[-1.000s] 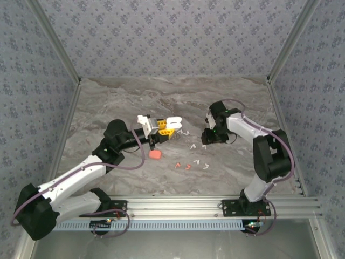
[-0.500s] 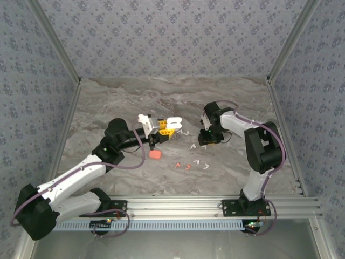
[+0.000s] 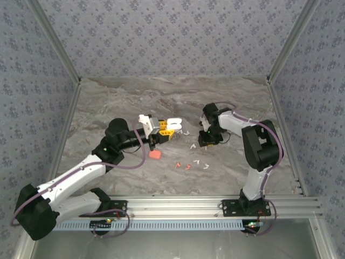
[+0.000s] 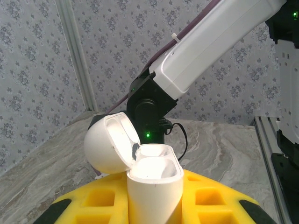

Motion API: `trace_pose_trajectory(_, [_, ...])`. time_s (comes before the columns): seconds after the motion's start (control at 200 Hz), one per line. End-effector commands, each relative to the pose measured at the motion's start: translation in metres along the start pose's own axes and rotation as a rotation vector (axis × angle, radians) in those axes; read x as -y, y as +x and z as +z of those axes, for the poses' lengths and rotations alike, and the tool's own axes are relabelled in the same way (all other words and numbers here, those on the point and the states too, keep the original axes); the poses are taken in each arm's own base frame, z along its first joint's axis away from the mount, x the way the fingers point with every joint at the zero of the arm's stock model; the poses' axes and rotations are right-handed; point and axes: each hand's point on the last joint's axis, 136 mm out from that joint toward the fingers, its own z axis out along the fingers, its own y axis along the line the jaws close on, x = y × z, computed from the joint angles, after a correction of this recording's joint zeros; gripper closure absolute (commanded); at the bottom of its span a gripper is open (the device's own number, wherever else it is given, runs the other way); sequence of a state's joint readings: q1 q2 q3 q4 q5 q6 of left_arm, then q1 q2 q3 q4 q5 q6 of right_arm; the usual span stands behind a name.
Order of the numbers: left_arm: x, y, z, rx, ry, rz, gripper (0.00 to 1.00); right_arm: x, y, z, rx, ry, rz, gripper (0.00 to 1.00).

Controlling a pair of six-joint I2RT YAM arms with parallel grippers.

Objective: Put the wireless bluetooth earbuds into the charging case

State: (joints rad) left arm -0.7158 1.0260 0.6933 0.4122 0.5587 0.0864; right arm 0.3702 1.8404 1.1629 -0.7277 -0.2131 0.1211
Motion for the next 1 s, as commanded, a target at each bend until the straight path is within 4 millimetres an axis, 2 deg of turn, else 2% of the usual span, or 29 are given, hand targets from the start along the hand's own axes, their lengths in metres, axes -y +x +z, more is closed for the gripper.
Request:
trace_pose_trajectory(0.0, [0.001, -0.032, -0.005, 0.059, -0.01, 0.051, 1.0, -0.003, -0.002, 0.003, -0.014, -0.006, -0.015, 0.68])
trace_pose_trajectory(0.275, [0.001, -0.033, -0.01, 0.06, -0.026, 0.054, 1.0, -0.004, -0.001, 0.002, -0.002, -0.007, -0.021, 0.75])
trace_pose_trajectory(0.385, [0.001, -0.032, -0.009, 0.058, -0.026, 0.048, 1.0, -0.007, -0.005, -0.009, 0.041, -0.012, -0.029, 0.77])
trace_pose_trajectory(0.52, [-0.002, -0.03, -0.007, 0.073, -0.036, 0.034, 1.0, -0.015, -0.011, -0.035, 0.136, -0.027, -0.053, 0.78])
trace_pose_trajectory(0.595, [-0.004, -0.031, -0.006, 0.093, -0.045, 0.024, 1.0, -0.022, -0.016, -0.057, 0.212, -0.045, -0.068, 0.78])
trace_pose_trajectory(0.74, [-0.009, -0.029, -0.001, 0.114, -0.057, -0.001, 1.0, -0.043, -0.024, -0.11, 0.398, -0.118, -0.107, 0.79])
trace_pose_trajectory(0.859, [-0.012, -0.029, 0.003, 0.132, -0.056, -0.016, 1.0, -0.068, -0.028, -0.164, 0.58, -0.217, -0.168, 0.79])
trace_pose_trajectory(0.994, [-0.014, -0.029, 0.008, 0.148, -0.053, -0.039, 1.0, -0.1, -0.02, -0.226, 0.78, -0.348, -0.272, 0.79])
